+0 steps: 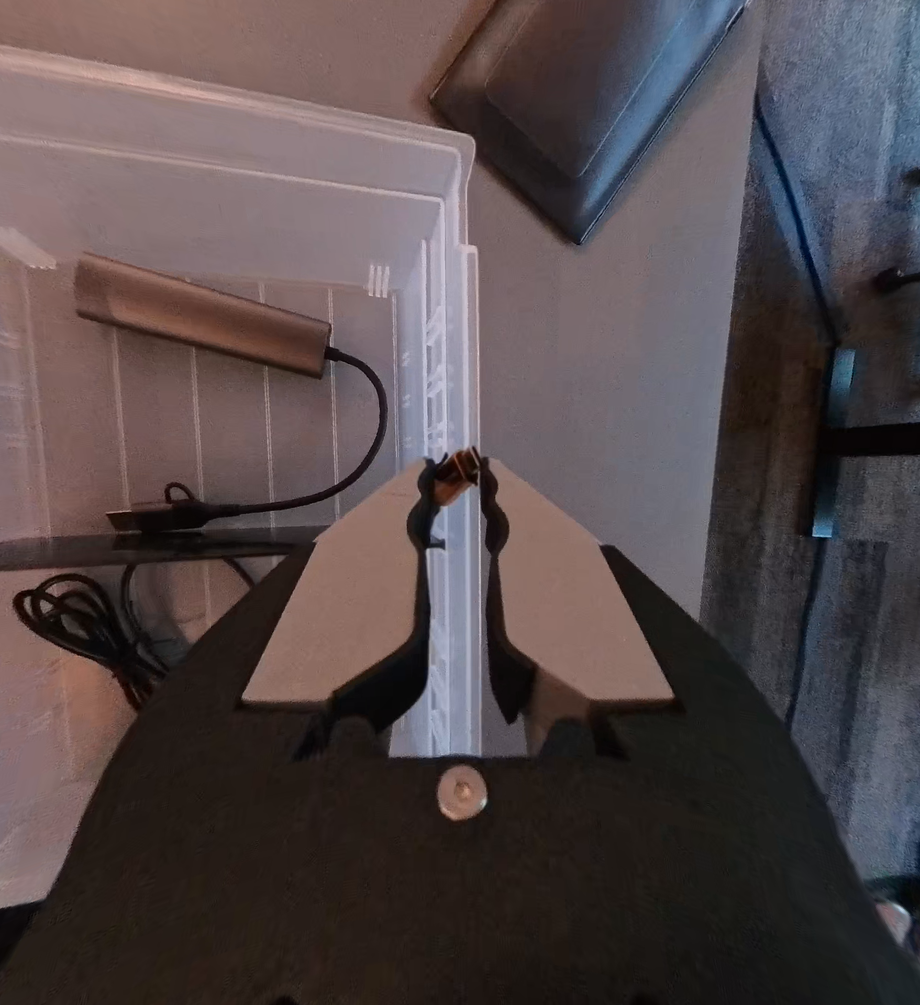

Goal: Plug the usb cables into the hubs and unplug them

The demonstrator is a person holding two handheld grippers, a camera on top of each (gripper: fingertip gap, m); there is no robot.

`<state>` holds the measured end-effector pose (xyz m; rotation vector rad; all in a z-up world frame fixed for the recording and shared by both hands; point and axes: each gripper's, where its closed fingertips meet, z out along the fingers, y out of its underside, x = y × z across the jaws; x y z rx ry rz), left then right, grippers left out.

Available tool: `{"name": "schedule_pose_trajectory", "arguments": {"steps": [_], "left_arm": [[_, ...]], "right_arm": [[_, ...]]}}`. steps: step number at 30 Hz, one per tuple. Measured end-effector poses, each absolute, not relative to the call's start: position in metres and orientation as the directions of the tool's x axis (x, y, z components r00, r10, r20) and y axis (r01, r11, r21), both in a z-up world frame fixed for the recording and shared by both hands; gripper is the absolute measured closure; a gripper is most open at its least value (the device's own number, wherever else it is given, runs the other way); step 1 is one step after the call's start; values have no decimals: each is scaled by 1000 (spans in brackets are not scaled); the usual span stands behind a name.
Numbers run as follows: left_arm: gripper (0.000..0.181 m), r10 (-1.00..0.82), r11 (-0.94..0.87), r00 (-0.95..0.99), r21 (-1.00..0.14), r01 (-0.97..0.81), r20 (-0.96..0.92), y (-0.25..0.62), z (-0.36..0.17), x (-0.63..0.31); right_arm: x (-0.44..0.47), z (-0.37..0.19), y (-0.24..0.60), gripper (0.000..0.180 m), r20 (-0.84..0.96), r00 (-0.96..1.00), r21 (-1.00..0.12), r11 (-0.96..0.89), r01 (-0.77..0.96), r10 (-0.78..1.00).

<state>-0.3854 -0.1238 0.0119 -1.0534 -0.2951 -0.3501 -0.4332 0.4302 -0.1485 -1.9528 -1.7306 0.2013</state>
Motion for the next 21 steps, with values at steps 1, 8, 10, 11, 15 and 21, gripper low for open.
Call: {"name": "schedule_pose_trajectory", "arguments": {"steps": [1,8,10,11,15,21], "left_arm": [[181,-138,452,906,-789,417,399,-125,12,-386],[181,-105,474,907,-781,406,407,-134,13,-396],[181,-99,487,911,-780,394,399,-137,16,-396],[181,-101,490,912,-778,393,397,-138,18,-396],[181,-110,481,913,-783,394,392,-135,19,-388],[181,-97,442,928,-820,363,359,-133,18,-377]], "right_arm": [[-432,-142,427,170,209,165,-491,-42,870,964],[-403,-79,354,176,98,-117,-650,152,745,988],[-378,-106,315,175,80,-331,-535,321,781,940],[-366,-127,307,175,112,-403,-448,408,795,908],[-348,-203,295,175,96,-460,-196,470,861,883],[-381,-232,327,148,266,-302,-171,353,920,916]]}}
